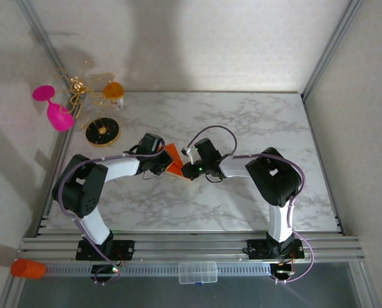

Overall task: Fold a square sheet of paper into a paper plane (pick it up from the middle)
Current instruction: Fourth fold the wing at the center of the table.

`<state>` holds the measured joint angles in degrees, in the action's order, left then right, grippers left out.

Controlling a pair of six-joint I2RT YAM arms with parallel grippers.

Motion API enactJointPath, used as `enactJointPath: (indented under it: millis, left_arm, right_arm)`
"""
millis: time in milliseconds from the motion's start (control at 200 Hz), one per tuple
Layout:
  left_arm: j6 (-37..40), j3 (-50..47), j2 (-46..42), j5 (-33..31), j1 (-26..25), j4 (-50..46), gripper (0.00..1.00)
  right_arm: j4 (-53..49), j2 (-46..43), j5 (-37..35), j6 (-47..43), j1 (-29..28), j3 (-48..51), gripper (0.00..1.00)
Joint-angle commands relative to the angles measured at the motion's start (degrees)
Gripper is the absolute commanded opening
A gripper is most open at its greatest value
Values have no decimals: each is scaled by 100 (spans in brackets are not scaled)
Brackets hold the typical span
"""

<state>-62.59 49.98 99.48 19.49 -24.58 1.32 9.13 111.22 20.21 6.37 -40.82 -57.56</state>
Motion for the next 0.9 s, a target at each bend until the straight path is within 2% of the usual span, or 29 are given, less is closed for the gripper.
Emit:
enactJointPath:
  millis: [0, 160, 456, 751, 896]
  left_arm:
    - [47, -60, 181, -149, -29, -135, 13]
    - [36, -89, 238, -236, -29, -186, 12]
    - [54, -93, 326, -314, -29, -302, 12]
    - [76, -76, 333, -320, -29, -335, 12]
    - [80, -67, 318, -317, -29, -352, 12]
  right_arm:
    - [-717, 168, -374, -171, -29, -11, 18]
    - [-843, -1, -468, -180, -70, -162, 23]
    - [-1361, -245, -1287, -85, -322, -489, 35]
    - [-1701, -137, -2392, -128, -717, -795, 37]
    - [-1708, -191, -2482, -112, -838, -918, 36]
